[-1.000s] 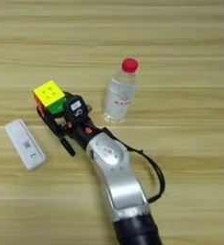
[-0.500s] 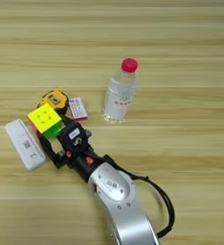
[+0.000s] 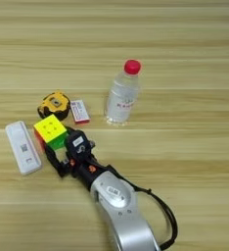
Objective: Move the objects on the table
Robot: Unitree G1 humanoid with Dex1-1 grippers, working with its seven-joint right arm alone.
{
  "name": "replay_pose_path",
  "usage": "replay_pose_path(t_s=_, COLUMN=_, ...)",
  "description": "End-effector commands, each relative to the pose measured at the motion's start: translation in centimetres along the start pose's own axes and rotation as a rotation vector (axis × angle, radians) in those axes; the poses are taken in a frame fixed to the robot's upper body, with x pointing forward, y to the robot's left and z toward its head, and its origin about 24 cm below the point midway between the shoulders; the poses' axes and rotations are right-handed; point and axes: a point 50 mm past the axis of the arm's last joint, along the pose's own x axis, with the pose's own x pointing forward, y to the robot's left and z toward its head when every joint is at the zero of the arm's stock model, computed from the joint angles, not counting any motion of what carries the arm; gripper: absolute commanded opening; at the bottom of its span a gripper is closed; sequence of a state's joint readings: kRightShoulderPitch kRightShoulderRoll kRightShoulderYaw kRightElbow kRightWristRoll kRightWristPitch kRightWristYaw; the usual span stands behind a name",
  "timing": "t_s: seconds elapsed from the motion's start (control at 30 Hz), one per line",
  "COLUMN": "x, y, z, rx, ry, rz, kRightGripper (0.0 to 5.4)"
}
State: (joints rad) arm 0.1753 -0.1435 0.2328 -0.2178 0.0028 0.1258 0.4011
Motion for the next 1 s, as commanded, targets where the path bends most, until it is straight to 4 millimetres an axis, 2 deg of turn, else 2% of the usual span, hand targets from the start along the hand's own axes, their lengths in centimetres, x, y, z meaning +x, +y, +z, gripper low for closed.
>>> replay_pose_path(t_s=0.03, x=0.5, y=-0.1, z=1.3, rx=-0.016, ry=-0.067, rz=-0.002, kRightGripper=3.33)
replay_pose_path(t_s=0.4, x=1.5, y=2.6, z=1.1, rx=0.046, ry=-0.07, rz=0.071, kRightGripper=3.32)
replay_pose_path(t_s=0.63, x=2.5, y=5.0, z=1.4, rx=0.078, ry=-0.084, rz=0.136, kRightGripper=3.32)
replay_pose_path(t_s=1.0, x=1.9, y=2.3, z=0.4, rx=0.05, ry=-0.054, rz=0.02, kRightGripper=3.32)
